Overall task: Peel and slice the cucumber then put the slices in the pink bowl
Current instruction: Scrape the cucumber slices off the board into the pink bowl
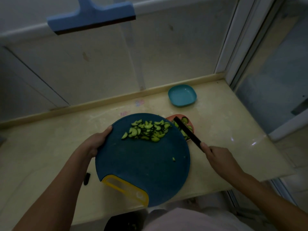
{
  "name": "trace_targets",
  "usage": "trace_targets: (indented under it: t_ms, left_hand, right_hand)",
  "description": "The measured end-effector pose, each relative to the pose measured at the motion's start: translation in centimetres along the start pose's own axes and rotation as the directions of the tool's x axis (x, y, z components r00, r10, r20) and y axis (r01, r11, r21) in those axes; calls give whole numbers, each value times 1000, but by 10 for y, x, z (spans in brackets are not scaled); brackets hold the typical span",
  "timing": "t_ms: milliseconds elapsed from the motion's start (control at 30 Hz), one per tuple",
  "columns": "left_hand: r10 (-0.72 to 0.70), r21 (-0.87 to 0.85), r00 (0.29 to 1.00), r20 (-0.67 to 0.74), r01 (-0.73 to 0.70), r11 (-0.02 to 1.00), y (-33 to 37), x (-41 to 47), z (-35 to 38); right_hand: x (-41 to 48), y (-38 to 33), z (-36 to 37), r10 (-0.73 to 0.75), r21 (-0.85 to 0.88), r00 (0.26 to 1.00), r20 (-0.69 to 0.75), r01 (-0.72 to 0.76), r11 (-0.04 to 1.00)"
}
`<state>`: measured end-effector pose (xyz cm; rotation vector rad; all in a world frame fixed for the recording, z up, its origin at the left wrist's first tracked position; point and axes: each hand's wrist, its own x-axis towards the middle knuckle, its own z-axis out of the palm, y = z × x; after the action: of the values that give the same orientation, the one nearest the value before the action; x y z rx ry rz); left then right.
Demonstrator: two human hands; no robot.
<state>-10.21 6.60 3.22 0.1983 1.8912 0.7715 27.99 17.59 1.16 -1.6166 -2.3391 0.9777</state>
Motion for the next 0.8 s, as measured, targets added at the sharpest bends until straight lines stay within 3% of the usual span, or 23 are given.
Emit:
trace_targets:
  t_ms: [133,300,567,800]
  left_hand:
    - [48,9,999,-13,-48,999,3,-5,12]
    - [72,4,997,-19,-71,997,4,-8,22]
    - [99,-52,995,-23,-100,994,-4,-10,33]
    - [106,-25,993,-58,-108,994,-17,-11,35]
  right_hand:
    - [-10,-59,8,-91,167,987,135,68,984]
    - [-18,-111,35,-90,406,938,335,-58,912]
    - [-25,-142,68,-117,492,931,347,-74,867]
    - [-27,-127,74,38,509,950,310,-199,837]
